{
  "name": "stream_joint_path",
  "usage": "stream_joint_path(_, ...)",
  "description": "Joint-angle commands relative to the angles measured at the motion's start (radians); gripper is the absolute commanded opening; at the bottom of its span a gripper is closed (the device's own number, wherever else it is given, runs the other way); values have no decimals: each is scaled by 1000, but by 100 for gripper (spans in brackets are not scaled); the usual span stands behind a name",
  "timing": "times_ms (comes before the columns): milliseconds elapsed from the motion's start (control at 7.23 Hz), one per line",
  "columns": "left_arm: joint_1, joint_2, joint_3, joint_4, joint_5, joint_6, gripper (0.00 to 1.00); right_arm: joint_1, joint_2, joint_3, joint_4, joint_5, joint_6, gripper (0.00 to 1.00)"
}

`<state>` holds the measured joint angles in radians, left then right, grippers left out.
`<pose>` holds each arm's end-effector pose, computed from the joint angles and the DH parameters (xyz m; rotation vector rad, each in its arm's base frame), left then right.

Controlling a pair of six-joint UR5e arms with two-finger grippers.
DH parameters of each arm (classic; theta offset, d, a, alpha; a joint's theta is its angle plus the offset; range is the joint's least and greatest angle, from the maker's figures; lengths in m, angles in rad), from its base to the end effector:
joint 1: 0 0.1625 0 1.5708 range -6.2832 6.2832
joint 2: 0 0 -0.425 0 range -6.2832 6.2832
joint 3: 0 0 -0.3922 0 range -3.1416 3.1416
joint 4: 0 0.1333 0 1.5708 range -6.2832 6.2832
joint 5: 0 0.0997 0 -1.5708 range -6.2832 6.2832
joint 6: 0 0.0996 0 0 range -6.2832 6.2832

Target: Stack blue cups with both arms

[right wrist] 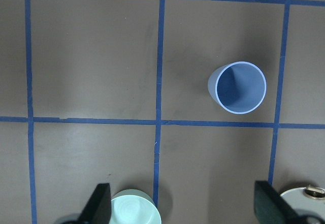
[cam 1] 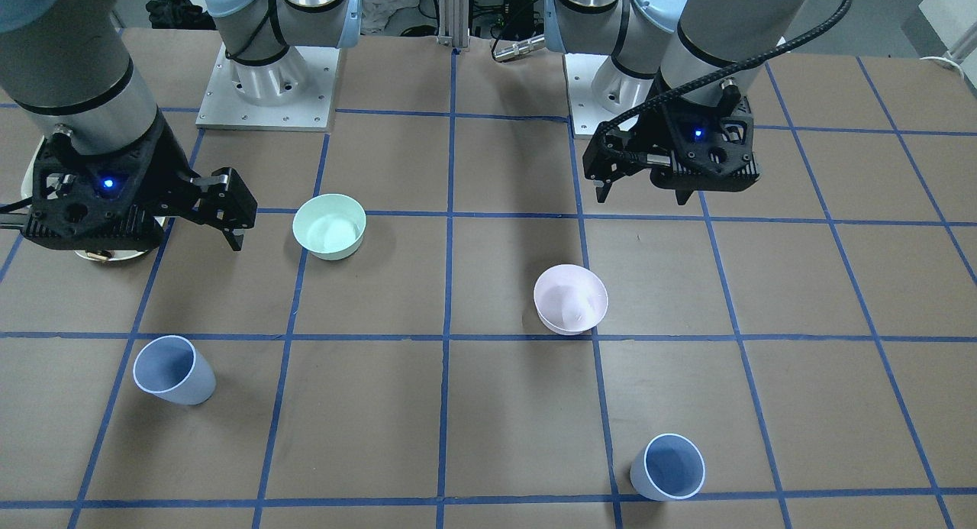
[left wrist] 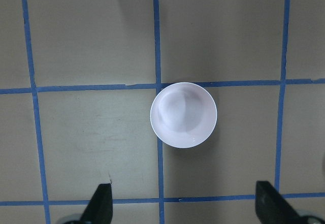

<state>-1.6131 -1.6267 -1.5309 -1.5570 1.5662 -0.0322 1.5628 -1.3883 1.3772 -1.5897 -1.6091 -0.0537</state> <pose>-0.1554 -0.5093 0.4807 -0.0158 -3.1370 -0.0037 0.1249 -0.5730 0.4883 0.0700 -3.1013 0.0447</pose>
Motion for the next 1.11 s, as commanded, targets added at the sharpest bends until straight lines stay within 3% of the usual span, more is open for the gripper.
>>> stream_joint_path(0,1,1,0,0,0,0,100,0,0,0,0,0,0,100)
stream_joint_path(415,9,-53,41,-2,-2,1,100,0,2,3,0,0,2,100)
stream_joint_path(691,10,-248,215,4,2,12,100,-1,2,5,-1,0,2,100)
stream_joint_path(968,19,-501,438,110,26,41,100,-3,-3,3,0,-2,3,100)
